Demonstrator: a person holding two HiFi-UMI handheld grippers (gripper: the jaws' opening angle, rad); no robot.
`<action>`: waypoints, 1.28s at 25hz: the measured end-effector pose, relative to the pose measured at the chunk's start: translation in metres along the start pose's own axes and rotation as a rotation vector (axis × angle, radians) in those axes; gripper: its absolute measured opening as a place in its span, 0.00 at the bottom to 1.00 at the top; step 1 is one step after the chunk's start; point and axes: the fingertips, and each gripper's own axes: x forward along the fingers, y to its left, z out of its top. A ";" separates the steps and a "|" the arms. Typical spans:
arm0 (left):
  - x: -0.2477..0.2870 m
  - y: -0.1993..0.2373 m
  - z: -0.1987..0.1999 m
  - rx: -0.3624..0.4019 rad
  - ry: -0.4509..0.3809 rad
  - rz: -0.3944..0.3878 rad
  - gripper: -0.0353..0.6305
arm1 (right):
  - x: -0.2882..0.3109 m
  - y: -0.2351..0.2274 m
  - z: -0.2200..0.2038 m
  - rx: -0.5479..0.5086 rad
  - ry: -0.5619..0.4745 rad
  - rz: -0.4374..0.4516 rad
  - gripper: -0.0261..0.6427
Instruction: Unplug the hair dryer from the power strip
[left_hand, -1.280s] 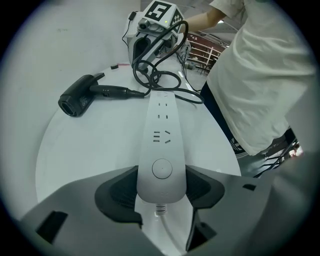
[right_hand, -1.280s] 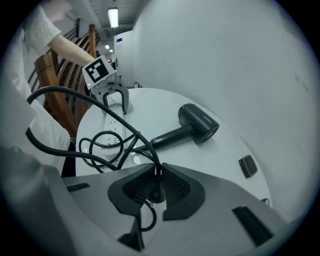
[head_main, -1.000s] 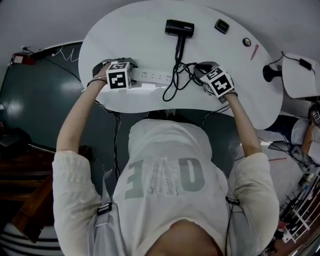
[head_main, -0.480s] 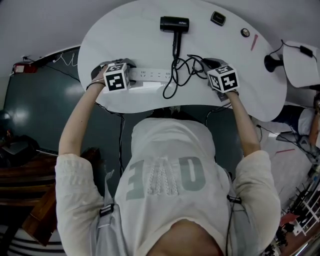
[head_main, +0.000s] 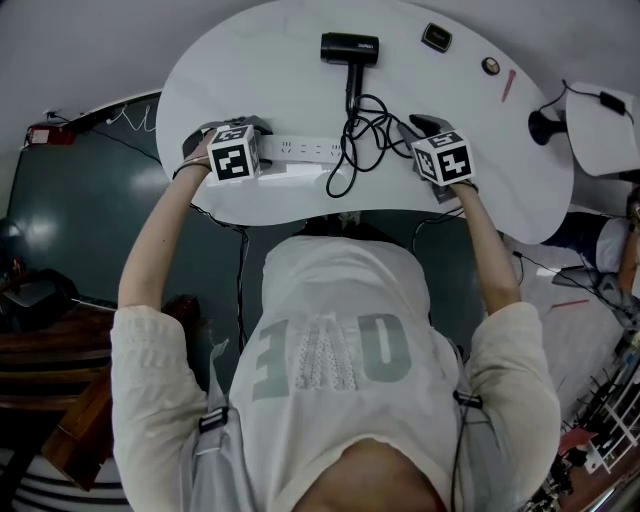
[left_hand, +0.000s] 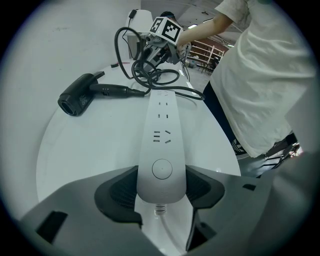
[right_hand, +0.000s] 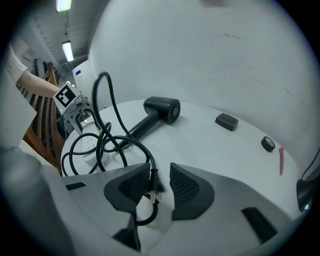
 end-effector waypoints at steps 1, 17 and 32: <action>0.000 0.000 0.000 0.000 -0.001 0.000 0.46 | -0.002 -0.001 0.001 0.003 -0.004 0.002 0.22; 0.001 0.000 0.001 -0.017 0.020 0.002 0.46 | -0.024 -0.006 0.043 -0.017 -0.105 -0.006 0.22; -0.059 0.044 0.034 -0.268 -0.235 0.149 0.63 | -0.060 0.005 0.120 -0.087 -0.236 0.035 0.29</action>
